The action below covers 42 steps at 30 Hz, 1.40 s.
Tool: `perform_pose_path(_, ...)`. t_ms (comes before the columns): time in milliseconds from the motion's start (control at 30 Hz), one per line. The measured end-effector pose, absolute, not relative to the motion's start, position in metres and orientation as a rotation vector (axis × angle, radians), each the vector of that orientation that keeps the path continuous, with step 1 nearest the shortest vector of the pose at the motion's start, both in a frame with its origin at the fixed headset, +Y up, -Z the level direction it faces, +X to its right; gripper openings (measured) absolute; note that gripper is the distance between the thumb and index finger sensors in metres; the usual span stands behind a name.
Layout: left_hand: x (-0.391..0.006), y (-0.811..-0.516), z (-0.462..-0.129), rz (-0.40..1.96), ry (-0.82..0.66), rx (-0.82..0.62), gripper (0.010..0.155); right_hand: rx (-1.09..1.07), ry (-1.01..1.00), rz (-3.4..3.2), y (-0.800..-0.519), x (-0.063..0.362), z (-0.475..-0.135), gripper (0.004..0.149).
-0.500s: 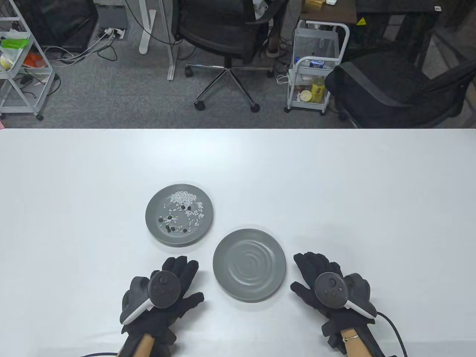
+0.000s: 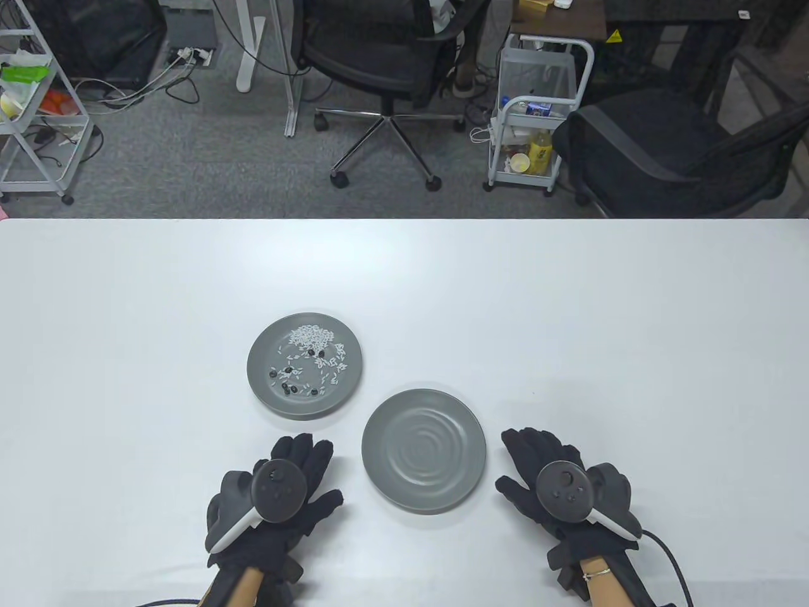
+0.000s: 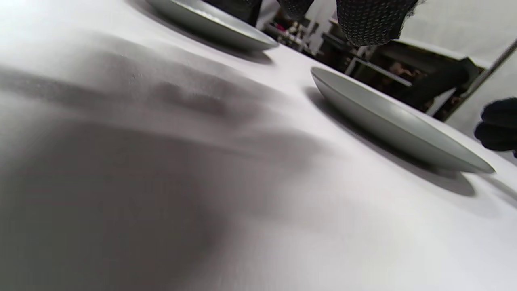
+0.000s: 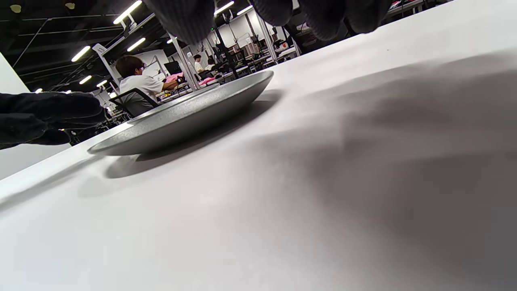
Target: Pick coffee beans with hand pinch into plate
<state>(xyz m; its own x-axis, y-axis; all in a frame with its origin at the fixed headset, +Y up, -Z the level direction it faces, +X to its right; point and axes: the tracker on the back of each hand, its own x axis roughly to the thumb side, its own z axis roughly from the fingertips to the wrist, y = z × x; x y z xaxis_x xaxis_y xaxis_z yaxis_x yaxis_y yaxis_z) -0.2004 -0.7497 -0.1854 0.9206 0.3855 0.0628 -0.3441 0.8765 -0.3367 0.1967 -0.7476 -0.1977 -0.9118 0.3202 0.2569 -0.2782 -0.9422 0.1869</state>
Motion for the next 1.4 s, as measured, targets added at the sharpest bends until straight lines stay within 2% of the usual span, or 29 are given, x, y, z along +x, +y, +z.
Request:
perform_pose_path(167, -0.217, -0.740, -0.196, 0.481, 0.017, -0.212, 0.071, 0.369, 0.175, 2.799, -0.744, 0.200, -0.198, 0.067)
perform_pose_path(267, -0.230, -0.735, -0.211, 0.535, 0.177, -0.186, 0.073, 0.348, 0.151, 2.804, -0.742, 0.201, -0.198, 0.066)
perform_pose_path(367, -0.241, -0.735, -0.233, 0.509, 0.358, -0.240, 0.079, 0.326, 0.140, 2.806, -0.741, 0.202, -0.198, 0.066)
perform_pose_path(433, -0.245, -0.740, -0.250, 0.515, 0.450, -0.325, 0.082, 0.308, 0.140, 2.815, -0.741, 0.203, -0.197, 0.065)
perform_pose_path(600, -0.245, -0.752, -0.277, 0.543, 0.583, -0.406, 0.084, 0.267, 0.127, 2.817, -0.740, 0.208, -0.197, 0.065)
perform_pose_path(733, -0.242, -0.757, -0.292, 0.452, 0.684, -0.430, 0.085, 0.242, 0.127, 2.824, -0.741, 0.209, -0.197, 0.064)
perform_pose_path(867, -0.240, -0.760, -0.301, 0.412, 0.716, -0.412, 0.084, 0.226, 0.128, 2.837, -0.741, 0.210, -0.196, 0.064)
perform_pose_path(1167, -0.246, -0.768, -0.297, 0.627, 0.773, -0.302, 0.073, 0.203, 0.135, 2.857, -0.742, 0.210, -0.196, 0.064)
perform_pose_path(1267, -0.256, -0.772, -0.293, 0.822, 0.772, -0.313, 0.070, 0.212, 0.131, 2.854, -0.742, 0.210, -0.195, 0.064)
perform_pose_path(1400, -0.264, -0.783, -0.286, 1.186, 0.694, -0.341, 0.065, 0.221, 0.137, 2.842, -0.743, 0.209, -0.196, 0.063)
